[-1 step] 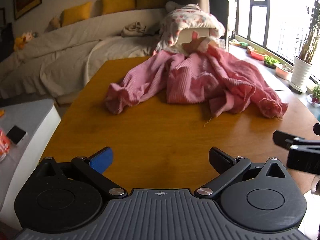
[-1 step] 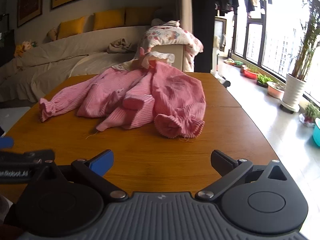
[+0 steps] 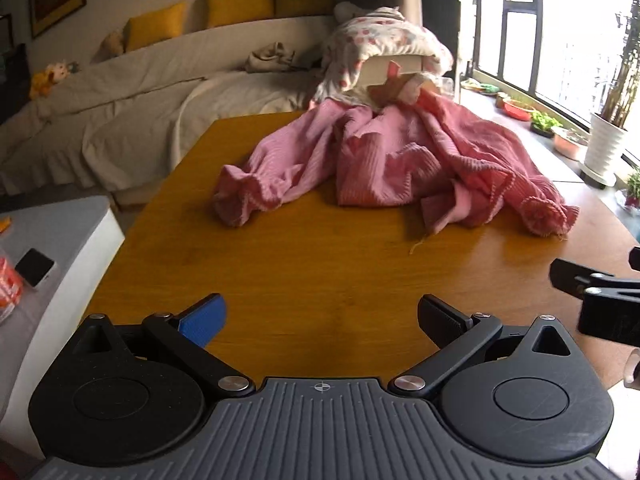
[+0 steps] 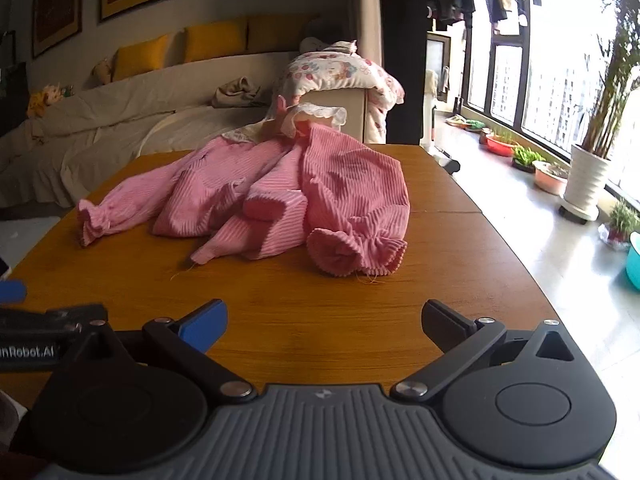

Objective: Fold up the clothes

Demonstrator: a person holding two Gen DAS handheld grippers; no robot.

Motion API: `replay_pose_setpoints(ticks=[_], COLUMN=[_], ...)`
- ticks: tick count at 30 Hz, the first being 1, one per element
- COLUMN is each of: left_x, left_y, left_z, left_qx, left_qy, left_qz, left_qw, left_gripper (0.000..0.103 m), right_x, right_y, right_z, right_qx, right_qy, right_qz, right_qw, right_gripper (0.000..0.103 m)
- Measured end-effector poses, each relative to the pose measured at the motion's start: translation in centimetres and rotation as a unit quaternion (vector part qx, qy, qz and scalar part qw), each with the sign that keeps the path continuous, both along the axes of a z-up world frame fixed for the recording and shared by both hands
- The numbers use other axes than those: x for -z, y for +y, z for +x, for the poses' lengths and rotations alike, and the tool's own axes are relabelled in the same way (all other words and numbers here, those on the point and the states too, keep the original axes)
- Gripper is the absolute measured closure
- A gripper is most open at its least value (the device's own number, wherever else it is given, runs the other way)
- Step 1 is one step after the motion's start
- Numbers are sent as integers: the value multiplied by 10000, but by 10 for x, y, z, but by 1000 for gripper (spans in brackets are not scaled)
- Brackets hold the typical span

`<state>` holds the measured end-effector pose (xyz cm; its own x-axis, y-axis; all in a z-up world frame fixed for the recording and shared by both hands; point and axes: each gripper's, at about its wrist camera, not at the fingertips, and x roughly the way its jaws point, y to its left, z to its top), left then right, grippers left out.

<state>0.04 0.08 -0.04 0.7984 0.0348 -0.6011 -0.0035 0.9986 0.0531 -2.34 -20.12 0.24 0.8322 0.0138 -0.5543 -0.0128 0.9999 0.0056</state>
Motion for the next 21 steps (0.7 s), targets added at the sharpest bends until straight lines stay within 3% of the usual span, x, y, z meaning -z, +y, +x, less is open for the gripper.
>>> replay_pose_setpoints(ticks=[21], left_x=[6], left_y=[8], left_z=[6], left_qx=[-150], left_qy=[565], left_qz=[-209], left_qw=[9981], left_gripper=[0], right_x=[5], right_y=[13], right_z=[5], right_qx=[-296], right_qy=[233], right_qz=[156], right_qw=[9992], right_gripper=[0])
